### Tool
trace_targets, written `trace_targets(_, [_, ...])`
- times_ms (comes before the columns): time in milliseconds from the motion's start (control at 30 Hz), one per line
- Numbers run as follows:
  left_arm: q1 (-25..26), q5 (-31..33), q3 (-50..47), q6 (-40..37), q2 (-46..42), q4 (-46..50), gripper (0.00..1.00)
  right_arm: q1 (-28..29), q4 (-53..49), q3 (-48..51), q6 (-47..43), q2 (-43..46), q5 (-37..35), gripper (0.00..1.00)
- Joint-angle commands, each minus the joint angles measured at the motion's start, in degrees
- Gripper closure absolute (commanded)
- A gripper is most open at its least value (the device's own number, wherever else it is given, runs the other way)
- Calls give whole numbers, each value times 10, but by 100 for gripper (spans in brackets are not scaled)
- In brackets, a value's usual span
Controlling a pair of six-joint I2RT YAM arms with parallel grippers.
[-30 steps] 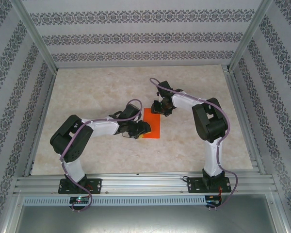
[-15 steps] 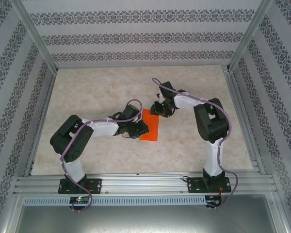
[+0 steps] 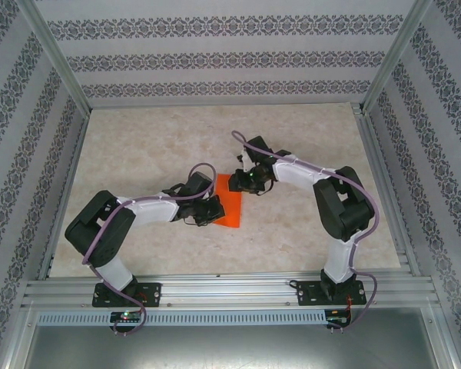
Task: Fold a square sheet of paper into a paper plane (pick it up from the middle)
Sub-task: Fold the triangle a second time at the center of the table.
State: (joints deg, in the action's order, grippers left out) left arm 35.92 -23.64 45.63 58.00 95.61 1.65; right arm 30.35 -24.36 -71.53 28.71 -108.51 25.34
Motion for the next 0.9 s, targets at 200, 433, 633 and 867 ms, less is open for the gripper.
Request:
trace_targets(200, [-7, 19, -8, 14, -17, -15, 89, 23, -4, -23, 10, -54, 9, 65])
trace_targets(433, [-14, -20, -15, 2, -31, -26, 70, 7, -16, -49, -7, -95, -1, 67])
trace_targets(633, [-15, -52, -30, 4, -42, -65, 68, 2, -18, -49, -9, -101, 4, 68])
trace_targets(867, [-16, -67, -13, -14, -25, -108, 70, -4, -19, -48, -3, -102, 14, 70])
